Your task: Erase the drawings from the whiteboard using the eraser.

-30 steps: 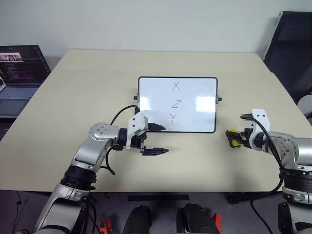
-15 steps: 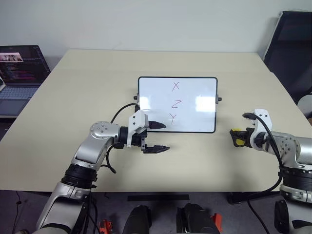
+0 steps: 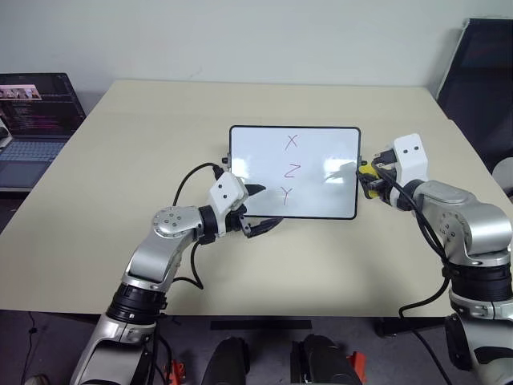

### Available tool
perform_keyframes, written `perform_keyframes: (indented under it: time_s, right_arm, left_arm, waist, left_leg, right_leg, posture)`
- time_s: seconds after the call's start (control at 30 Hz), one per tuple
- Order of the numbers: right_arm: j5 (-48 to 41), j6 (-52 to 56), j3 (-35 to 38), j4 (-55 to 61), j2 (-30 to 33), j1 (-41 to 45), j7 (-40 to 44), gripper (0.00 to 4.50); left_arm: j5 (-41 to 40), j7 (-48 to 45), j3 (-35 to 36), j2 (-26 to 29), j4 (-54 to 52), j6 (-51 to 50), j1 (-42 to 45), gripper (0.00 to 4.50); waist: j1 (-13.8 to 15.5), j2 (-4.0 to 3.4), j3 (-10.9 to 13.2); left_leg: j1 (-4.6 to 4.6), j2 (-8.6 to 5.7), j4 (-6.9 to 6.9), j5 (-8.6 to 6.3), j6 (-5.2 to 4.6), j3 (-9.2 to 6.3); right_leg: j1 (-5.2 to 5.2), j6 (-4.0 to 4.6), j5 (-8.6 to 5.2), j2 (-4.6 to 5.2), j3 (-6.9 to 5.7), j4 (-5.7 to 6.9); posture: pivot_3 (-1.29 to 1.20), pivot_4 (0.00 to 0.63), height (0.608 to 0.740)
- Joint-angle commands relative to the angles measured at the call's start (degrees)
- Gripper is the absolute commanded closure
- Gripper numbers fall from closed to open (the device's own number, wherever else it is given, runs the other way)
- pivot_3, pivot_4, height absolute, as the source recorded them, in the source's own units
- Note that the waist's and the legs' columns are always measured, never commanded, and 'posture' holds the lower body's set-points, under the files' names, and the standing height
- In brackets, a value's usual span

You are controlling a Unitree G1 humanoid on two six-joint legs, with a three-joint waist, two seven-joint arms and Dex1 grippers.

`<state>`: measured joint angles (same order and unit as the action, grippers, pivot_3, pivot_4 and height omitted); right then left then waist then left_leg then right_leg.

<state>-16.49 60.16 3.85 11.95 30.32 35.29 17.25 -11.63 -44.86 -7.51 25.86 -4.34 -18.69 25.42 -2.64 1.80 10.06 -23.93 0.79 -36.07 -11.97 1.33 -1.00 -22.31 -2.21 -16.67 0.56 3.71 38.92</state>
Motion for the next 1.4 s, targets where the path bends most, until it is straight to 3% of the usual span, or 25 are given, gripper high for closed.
perform_keyframes:
  time_s: [0.03, 0.37, 0.67, 1.4]
  right_arm:
    - [2.44, -5.35, -1.22, -0.21, 1.00, 3.64, 0.36, 3.44]
    - [7.99, -19.22, -7.49, -15.51, -6.09, 16.53, 1.16, 3.44]
    - [11.62, -30.06, -10.29, -28.10, -12.75, 23.84, 3.23, 3.44]
    - [21.79, -35.27, -16.72, -43.22, -13.86, 28.69, 8.82, 3.44]
  left_arm:
    - [2.52, 7.66, 2.79, -1.66, -2.31, -0.69, 0.95, 0.00]
    - [6.79, 17.12, 2.75, -4.85, -0.29, 0.49, -1.28, 0.00]
    - [8.28, 19.25, 1.73, -7.04, -0.23, 1.08, -1.80, 0.00]
    - [8.01, 20.14, 2.93, -6.94, -2.66, -1.15, -0.12, 0.00]
  waist:
    - [0.11, 0.00, 0.00]
    - [-0.13, 0.00, 0.00]
    - [0.30, 0.00, 0.00]
    - [0.12, -0.01, 0.00]
  left_leg:
    - [0.00, 0.00, 0.00, 0.00, 0.00, 0.00]
    - [0.02, 0.01, 0.01, 0.00, 0.00, 0.02]
    - [0.00, -0.01, 0.02, 0.00, 0.01, -0.03]
    - [0.01, -0.08, 0.03, 0.00, 0.01, -0.09]
  right_leg:
    - [0.00, 0.00, 0.00, 0.00, -0.01, 0.00]
    - [-0.01, 0.02, 0.01, 0.01, -0.01, 0.02]
    - [-0.01, 0.04, 0.02, 0.08, -0.09, 0.03]
    - [-0.01, 0.04, 0.02, 0.40, -0.18, 0.06]
  posture:
    - [0.00, 0.150, 0.740]
    - [0.00, 0.150, 0.740]
    - [0.00, 0.150, 0.740]
    - [0.00, 0.150, 0.740]
